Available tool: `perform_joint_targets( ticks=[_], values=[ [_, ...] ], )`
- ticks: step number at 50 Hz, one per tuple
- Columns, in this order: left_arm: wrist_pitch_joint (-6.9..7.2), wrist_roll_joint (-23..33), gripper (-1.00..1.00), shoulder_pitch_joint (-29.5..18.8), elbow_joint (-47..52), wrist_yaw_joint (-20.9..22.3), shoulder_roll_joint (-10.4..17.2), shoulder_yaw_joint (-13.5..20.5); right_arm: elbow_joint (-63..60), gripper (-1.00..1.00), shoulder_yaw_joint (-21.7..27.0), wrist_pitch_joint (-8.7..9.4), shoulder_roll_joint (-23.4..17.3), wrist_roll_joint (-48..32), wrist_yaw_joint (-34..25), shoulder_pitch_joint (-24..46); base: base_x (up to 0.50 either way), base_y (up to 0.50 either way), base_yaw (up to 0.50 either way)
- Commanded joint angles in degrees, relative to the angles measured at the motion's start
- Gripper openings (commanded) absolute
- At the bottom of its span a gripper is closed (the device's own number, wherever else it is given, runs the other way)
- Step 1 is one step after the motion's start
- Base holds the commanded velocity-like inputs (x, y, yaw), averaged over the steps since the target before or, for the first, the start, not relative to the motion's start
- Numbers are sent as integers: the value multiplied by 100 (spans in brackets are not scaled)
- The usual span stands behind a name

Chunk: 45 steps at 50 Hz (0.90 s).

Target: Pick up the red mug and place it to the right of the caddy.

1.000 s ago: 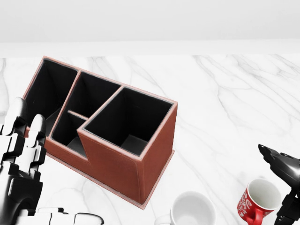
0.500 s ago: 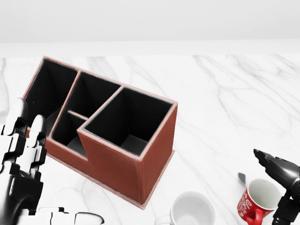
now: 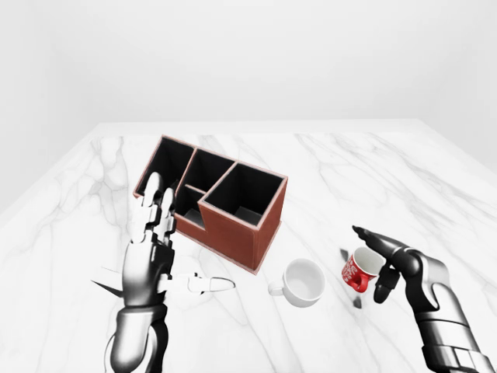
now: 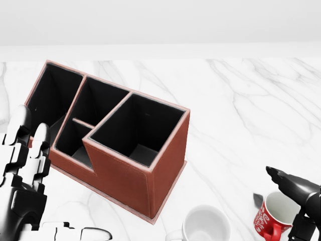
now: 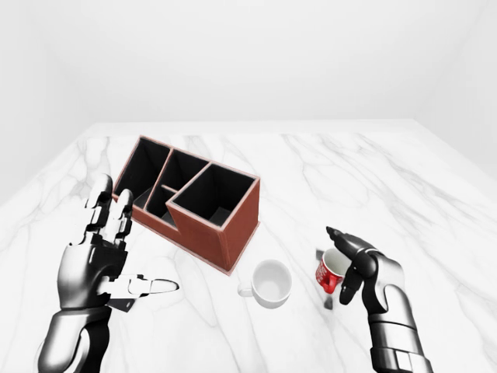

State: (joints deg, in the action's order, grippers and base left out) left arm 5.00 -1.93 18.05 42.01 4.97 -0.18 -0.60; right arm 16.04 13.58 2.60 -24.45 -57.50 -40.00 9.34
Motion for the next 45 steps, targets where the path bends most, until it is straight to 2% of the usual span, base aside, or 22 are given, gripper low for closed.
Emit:
perform_joint_targets(
  ticks=[1,5,8,11,12,13,14,28,39,45],
  values=[
    [0,17,100,8,-36,-18,8,-34,288,100,-67,-54,-25,13,0,45,0,0,0],
    [0,17,100,-13,-77,-26,10,-35,190,100,-56,4,-17,58,0,47,0,0,0],
    [0,17,100,-23,-94,-29,15,-38,351,100,-73,-49,-48,49,0,70,0,0,0],
    [0,-1,100,-20,-79,-24,17,-13,284,100,-63,-29,-44,56,0,26,0,0,0],
    [0,0,100,-22,-79,-23,15,-13,331,69,-63,-35,-50,58,0,48,0,0,0],
    [0,8,100,-19,-91,-24,12,-21,323,-4,-63,-42,-58,59,0,44,0,0,0],
    [0,21,100,-20,-98,-29,9,-39,210,-100,-42,-4,-49,73,0,13,0,0,0],
    [0,19,100,6,-48,-41,27,-63,-93,-100,83,27,-93,23,0,-55,0,0,0],
    [0,8,100,28,-10,-30,25,-67,-1159,-100,446,240,-155,-12,0,-153,0,0,0],
    [0,30,100,43,0,-46,31,-110,-1696,-100,634,240,-276,-42,0,37,0,0,0]
  ],
)
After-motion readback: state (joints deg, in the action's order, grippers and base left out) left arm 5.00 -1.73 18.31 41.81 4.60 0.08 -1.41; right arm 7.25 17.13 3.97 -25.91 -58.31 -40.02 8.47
